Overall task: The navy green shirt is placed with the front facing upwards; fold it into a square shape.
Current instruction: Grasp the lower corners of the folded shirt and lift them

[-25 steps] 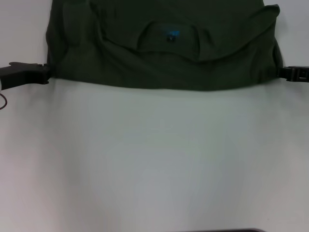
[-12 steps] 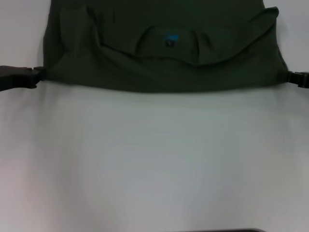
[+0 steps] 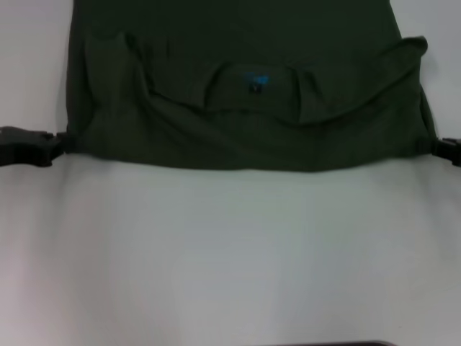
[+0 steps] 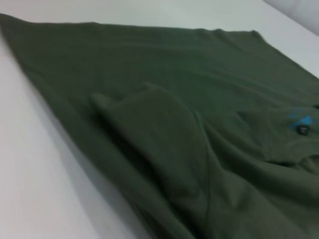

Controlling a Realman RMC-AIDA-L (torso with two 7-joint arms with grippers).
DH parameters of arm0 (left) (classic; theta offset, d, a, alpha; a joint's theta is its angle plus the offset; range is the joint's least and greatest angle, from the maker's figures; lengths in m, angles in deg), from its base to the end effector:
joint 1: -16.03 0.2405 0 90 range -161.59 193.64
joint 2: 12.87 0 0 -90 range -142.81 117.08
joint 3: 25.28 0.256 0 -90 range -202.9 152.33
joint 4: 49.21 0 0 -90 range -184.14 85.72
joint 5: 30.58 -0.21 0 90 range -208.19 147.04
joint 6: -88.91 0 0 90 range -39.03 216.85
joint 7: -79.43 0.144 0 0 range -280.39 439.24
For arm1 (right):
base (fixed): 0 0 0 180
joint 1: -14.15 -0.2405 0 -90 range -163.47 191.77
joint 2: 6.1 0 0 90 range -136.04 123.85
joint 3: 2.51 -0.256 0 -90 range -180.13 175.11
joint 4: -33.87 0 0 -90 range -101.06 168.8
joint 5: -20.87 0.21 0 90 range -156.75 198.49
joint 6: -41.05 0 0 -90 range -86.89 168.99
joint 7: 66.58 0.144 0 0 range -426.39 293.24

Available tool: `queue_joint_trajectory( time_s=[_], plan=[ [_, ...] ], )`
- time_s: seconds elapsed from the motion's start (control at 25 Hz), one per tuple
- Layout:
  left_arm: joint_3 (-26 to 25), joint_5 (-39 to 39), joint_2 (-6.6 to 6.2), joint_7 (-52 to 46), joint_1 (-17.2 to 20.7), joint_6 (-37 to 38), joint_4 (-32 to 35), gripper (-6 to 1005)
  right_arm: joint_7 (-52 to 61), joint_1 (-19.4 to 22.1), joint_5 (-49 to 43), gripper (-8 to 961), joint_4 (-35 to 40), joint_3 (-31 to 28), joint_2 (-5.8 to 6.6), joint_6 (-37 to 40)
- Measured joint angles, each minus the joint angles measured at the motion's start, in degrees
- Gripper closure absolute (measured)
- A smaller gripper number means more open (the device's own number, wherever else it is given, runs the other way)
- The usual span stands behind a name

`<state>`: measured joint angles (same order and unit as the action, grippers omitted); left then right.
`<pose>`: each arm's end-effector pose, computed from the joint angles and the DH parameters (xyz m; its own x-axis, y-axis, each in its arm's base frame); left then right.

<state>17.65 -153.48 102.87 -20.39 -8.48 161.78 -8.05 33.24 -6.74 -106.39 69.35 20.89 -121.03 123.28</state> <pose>-0.3404 0.3304 0.0270 0.6378 0.6679 0.3836 0.7702 -0.5526 -0.3185 0.3766 0.2820 0.0441 0.3911 -0.7367 -0.5516 -0.9166 -0.3660 -0.1611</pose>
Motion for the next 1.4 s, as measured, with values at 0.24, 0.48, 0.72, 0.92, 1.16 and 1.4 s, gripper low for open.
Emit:
queue_joint_trajectory(
  time_s=[0.24,0.48,0.72,0.92,1.16,1.4],
  plan=[
    [-0.23,-0.22,-0.39,-0.19,2.6,7.94,2.75,998,-3.74,2.51,-0.02,909,0.09,-3.0,0.29,6.87],
    [-1.38,-0.22,-0.8,-0.67,5.2,13.4,4.74,998,-4.41,5.2,-0.13,909,0.69,-4.05,0.84,10.9],
    [-3.23,-0.28,-0.9,-1.23,7.34,19.08,6.44,998,-5.5,8.62,-0.59,909,1.64,-3.72,0.95,14.12],
    [-4.36,-0.44,-0.89,-1.33,8.79,22.77,6.73,998,-7.14,11.63,-0.68,909,1.65,-3.91,1.18,16.4],
    [-6.34,-3.79,-0.67,-1.34,9.75,26.12,6.68,998,-8.79,14.59,-0.71,909,1.63,-4.58,1.22,16.94],
    [-6.88,-6.06,-0.6,-1.47,10.73,27.8,6.23,999,-9.25,16.4,-0.71,909,1.61,-6.91,0.9,16.59]
  ],
)
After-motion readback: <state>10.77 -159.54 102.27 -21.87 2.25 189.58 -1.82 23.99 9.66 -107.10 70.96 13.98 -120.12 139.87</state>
